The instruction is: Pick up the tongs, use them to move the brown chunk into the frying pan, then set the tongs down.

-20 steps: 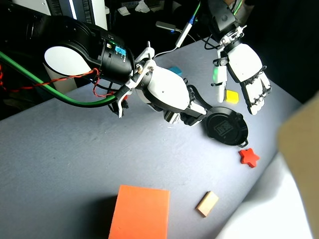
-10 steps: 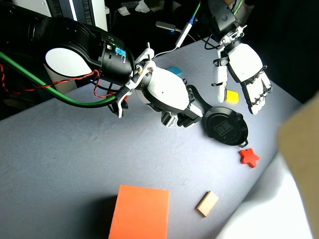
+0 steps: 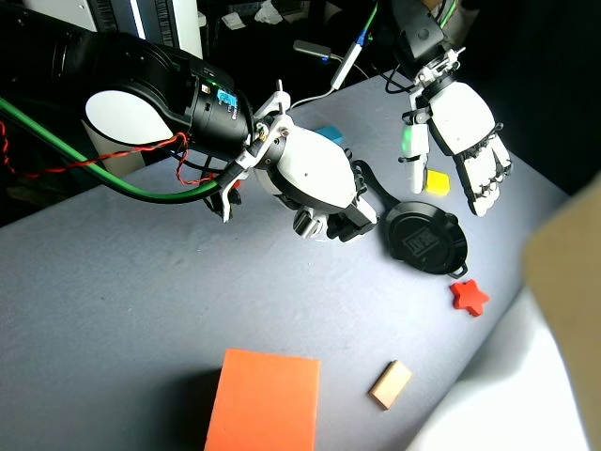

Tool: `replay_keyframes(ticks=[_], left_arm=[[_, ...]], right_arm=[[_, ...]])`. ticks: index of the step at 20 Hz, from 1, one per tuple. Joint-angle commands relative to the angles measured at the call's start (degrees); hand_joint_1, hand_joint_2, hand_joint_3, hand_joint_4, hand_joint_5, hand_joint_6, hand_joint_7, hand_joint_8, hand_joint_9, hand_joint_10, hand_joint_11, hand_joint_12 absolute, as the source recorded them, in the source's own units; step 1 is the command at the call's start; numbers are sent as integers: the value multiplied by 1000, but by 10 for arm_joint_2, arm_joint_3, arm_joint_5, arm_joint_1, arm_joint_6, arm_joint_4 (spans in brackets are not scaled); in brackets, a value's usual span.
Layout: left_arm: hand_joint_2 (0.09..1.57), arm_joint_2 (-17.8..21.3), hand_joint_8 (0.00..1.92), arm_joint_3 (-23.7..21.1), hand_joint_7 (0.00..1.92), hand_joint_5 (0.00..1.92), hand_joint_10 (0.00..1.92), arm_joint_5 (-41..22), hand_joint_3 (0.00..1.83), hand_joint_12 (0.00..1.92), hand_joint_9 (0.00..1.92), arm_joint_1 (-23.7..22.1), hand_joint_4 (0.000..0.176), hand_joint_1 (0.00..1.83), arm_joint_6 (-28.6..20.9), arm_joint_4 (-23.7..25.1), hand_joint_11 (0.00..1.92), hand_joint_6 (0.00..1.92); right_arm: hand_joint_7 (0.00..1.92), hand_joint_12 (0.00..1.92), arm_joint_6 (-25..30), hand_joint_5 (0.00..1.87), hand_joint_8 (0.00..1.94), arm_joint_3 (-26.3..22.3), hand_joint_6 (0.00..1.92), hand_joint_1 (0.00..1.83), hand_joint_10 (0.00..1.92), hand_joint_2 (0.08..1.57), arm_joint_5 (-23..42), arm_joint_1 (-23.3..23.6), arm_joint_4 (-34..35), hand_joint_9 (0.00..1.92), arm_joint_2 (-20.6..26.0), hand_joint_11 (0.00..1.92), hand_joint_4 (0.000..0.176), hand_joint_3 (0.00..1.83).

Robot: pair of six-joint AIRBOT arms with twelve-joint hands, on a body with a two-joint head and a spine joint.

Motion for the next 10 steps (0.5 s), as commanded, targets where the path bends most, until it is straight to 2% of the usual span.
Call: replay_keyframes(ticks=[1, 4, 6, 7, 8, 10], left_arm=[[1283, 5, 1, 2, 266, 190, 1, -41, 1, 985, 266, -4, 35, 192, 1, 32, 0, 1], [1285, 5, 3, 2, 263, 193, 1, -41, 0, 991, 270, -4, 37, 188, 1, 32, 0, 4], [1284, 5, 1, 2, 253, 195, 0, -41, 1, 972, 250, -4, 39, 187, 1, 32, 0, 3], [1285, 5, 0, 2, 238, 184, 0, -41, 1, 966, 243, -4, 40, 175, 1, 32, 0, 0], [1285, 5, 0, 1, 231, 178, 0, -41, 1, 965, 241, -4, 43, 176, 1, 32, 0, 0], [1280, 5, 3, 1, 239, 191, 4, -41, 0, 975, 253, -4, 41, 204, 1, 32, 0, 5]], right_arm=[[957, 1482, 2, 902, 1023, -2, 1147, 1205, 758, 1147, 58, 12, 0, 834, 4, 439, 19, 0], [1004, 1394, 8, 908, 943, -2, 1149, 1216, 657, 1133, 55, 16, 0, 970, 5, 534, 6, 1], [996, 1369, 13, 892, 972, -2, 1161, 1213, 638, 1140, 53, 18, 0, 1005, 6, 558, 6, 2], [1034, 1364, 14, 910, 874, -2, 1118, 1342, 1079, 1116, 52, 18, 0, 915, 6, 575, 0, 4], [1026, 1372, 16, 907, 868, -2, 1125, 1367, 1188, 1117, 51, 19, 0, 890, 6, 576, 0, 1], [1005, 1420, 19, 894, 903, -2, 1137, 1370, 1250, 1125, 51, 22, 0, 863, 8, 547, 0, 2]])
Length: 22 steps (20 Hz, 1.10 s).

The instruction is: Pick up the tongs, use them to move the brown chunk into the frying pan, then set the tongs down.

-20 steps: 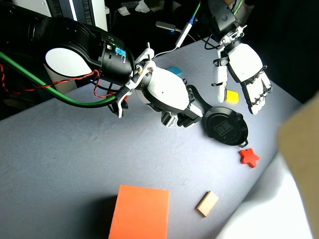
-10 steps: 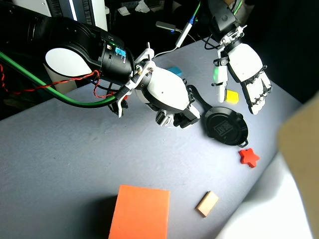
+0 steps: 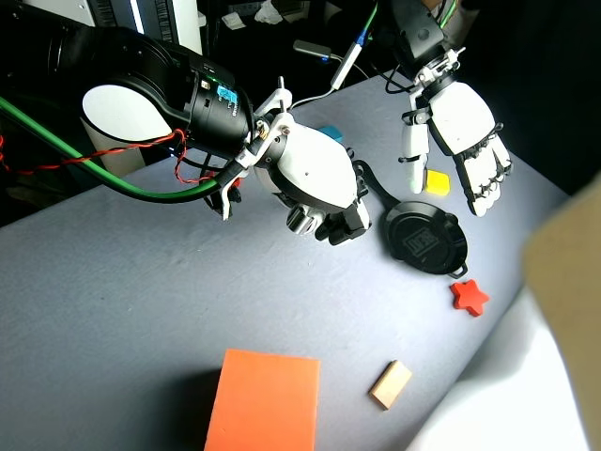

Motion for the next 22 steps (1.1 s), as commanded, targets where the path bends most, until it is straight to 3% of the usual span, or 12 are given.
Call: replay_keyframes(ticks=[1, 17, 22], left_arm=[[1277, 5, 3, 1, 240, 191, 3, -41, 0, 976, 250, -4, 45, 206, 1, 32, 0, 5], [1265, 6, 3, 3, 273, 218, 4, -38, 0, 1011, 280, -2, 42, 240, -7, 32, 0, 9], [1275, 7, 2, 5, 265, 188, 0, -38, 3, 999, 264, 0, 47, 173, -13, 32, 0, 1]], right_arm=[[1013, 1438, 1, 899, 894, -1, 1135, 1370, 1251, 1125, 60, 9, -2, 857, 4, 543, 0, 0], [1009, 1422, 15, 905, 894, -1, 1130, 1372, 1236, 1122, 55, 32, -2, 873, 9, 583, 0, 0], [994, 1421, 16, 918, 905, -1, 1113, 1371, 1242, 1123, 55, 49, -2, 873, 13, 568, 0, 0]])
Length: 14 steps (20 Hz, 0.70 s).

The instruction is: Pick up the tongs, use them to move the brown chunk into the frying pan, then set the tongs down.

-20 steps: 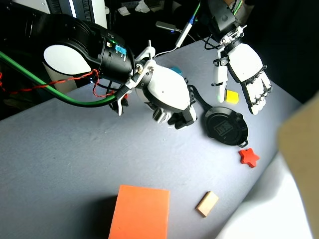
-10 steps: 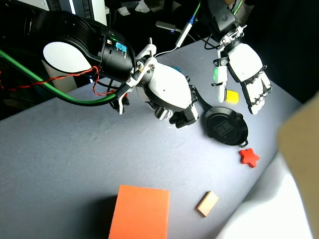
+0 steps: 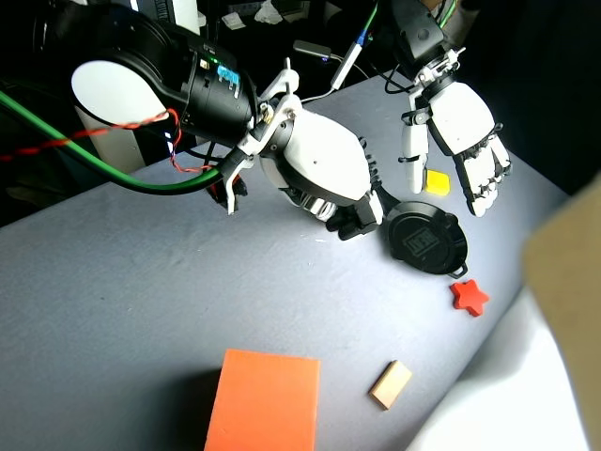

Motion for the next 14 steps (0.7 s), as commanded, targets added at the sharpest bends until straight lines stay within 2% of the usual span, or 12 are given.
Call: replay_keyframes(ticks=[1, 2, 3, 6, 11, 14], left_arm=[[1279, 7, 1, 5, 256, 186, 0, -38, 4, 983, 259, -1, 46, 170, -4, 33, 0, 1], [1282, 7, 0, 6, 253, 189, 1, -38, 4, 980, 260, 0, 40, 171, -5, 33, 0, 2], [1282, 7, 0, 8, 250, 182, 3, -38, 4, 979, 264, 0, 45, 170, -7, 33, 0, 0], [1278, 8, 5, 18, 272, 209, 5, -29, 0, 1001, 274, 3, 41, 188, -14, 33, 0, 7], [1269, 12, 2, 42, 270, 213, 3, -17, 0, 986, 268, 4, 38, 248, -24, 33, 0, 5], [1278, 15, 2, 56, 258, 206, 3, -16, 1, 970, 262, 7, 33, 218, -32, 32, 0, 1]], right_arm=[[1001, 1426, 2, 919, 900, -1, 1112, 1372, 1240, 1121, 68, 16, 2, 872, 4, 579, 0, 0], [981, 1447, 0, 896, 927, 0, 1151, 1368, 1276, 1132, 70, 19, 2, 849, 4, 554, 0, 2], [993, 1447, -2, 898, 928, 4, 1150, 1369, 1263, 1130, 73, 27, 1, 848, 4, 570, 0, 0], [1000, 1433, -5, 917, 908, 22, 1136, 1370, 1249, 1126, 79, 39, 1, 849, -7, 571, 0, 0], [976, 1436, -10, 907, 938, 86, 1153, 1366, 1265, 1134, 91, 51, 1, 839, -54, 552, 0, 0], [1016, 1409, -37, 944, 872, 114, 1091, 1373, 1214, 1114, 102, 52, 2, 879, -83, 591, 0, 0]])
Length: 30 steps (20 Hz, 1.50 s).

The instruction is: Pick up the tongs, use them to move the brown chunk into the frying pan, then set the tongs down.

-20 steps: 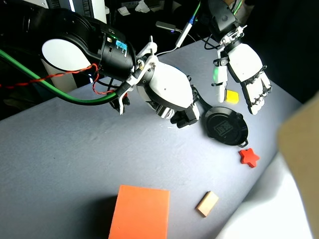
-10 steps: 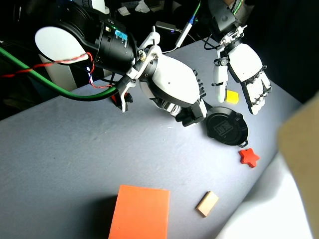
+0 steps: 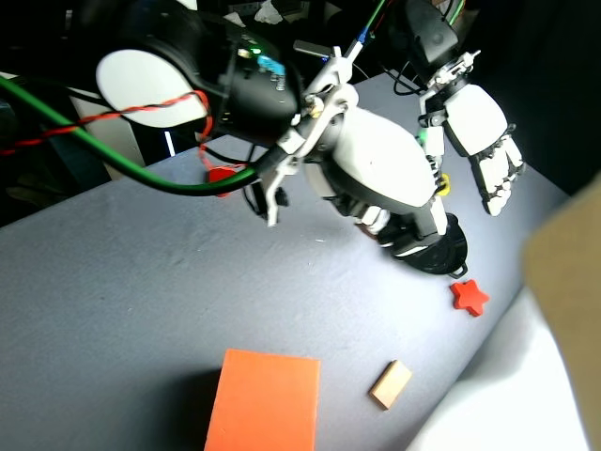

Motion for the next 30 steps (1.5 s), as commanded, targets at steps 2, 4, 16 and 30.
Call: replay_keyframes(ticks=[2, 4, 16, 30], left_arm=[[1276, 14, 0, 11, 255, 199, 3, -37, 1, 997, 266, 1, 37, 208, -8, 29, 0, 0], [1280, 18, 2, 19, 262, 204, 2, -36, 2, 998, 266, 5, 34, 202, -15, 29, 0, 2], [1269, 44, 3, 41, 268, 200, 8, -36, 0, 1017, 291, 53, 47, 208, -69, 29, 0, 1], [1261, 45, 1, 44, 258, 205, 0, -37, 0, 1011, 276, 60, 43, 225, -69, 36, 0, 0]], right_arm=[[982, 1423, -11, 913, 929, 15, 1168, 1368, 1246, 1130, 84, 11, 2, 836, -14, 585, 0, 3], [1000, 1414, -14, 918, 914, 31, 1137, 1370, 1229, 1124, 91, 12, 2, 858, -34, 575, 0, 0], [995, 1452, -39, 888, 979, 89, 1152, 1211, 834, 1137, 127, -29, 2, 892, -99, 494, 9, 1], [901, 1578, -52, 803, 1084, 89, 1312, 1185, 806, 1184, 133, -32, 2, 751, -100, 295, 4, 1]])
